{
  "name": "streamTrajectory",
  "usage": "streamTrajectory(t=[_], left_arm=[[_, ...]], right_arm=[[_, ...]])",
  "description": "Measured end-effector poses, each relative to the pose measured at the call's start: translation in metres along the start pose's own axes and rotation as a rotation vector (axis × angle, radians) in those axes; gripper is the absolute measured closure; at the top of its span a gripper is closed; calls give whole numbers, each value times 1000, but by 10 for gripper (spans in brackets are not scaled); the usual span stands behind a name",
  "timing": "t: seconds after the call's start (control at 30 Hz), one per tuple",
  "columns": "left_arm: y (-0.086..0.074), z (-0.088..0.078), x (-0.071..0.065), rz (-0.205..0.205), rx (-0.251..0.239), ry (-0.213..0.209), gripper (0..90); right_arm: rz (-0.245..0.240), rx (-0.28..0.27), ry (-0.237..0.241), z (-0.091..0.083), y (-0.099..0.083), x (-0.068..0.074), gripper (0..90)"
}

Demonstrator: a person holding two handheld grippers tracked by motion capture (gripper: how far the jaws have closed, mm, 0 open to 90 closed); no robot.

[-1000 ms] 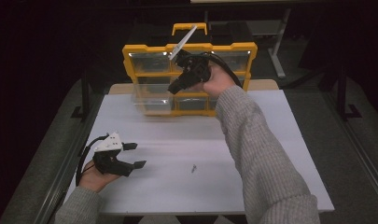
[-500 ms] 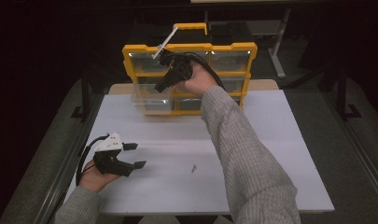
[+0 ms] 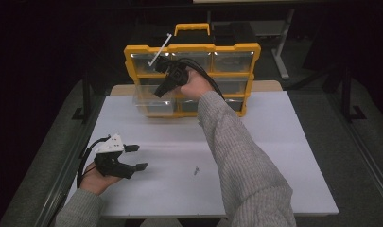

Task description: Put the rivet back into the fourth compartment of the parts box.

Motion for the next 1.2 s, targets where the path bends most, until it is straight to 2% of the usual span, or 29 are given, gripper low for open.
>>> streamTrajectory(t=[0.2, 0.63, 0.8, 1.2], left_arm=[[0, 0, -1, 7, 6, -2, 251], [0, 0, -1, 3, 2, 1, 251], [0, -1, 0, 6, 2, 4, 251], [0, 0, 0, 5, 1, 6, 251]], right_arm=[[-7, -16, -14, -4, 0, -2, 770], [-19, -75, 5, -42, -4, 7, 762], [-7, -105, 1, -58, -12, 8, 755], [-1, -116, 2, -84, -45, 15, 735]])
Point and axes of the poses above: each handheld gripper's, and its own axes: z roughly forward along the jaws, y roughly out of its top, x roughly to its left, the point moved 5 cm from there along z, roughly forward along the jaws, and after that the axes turned 7 degrees about -x, right-handed, at the moved point
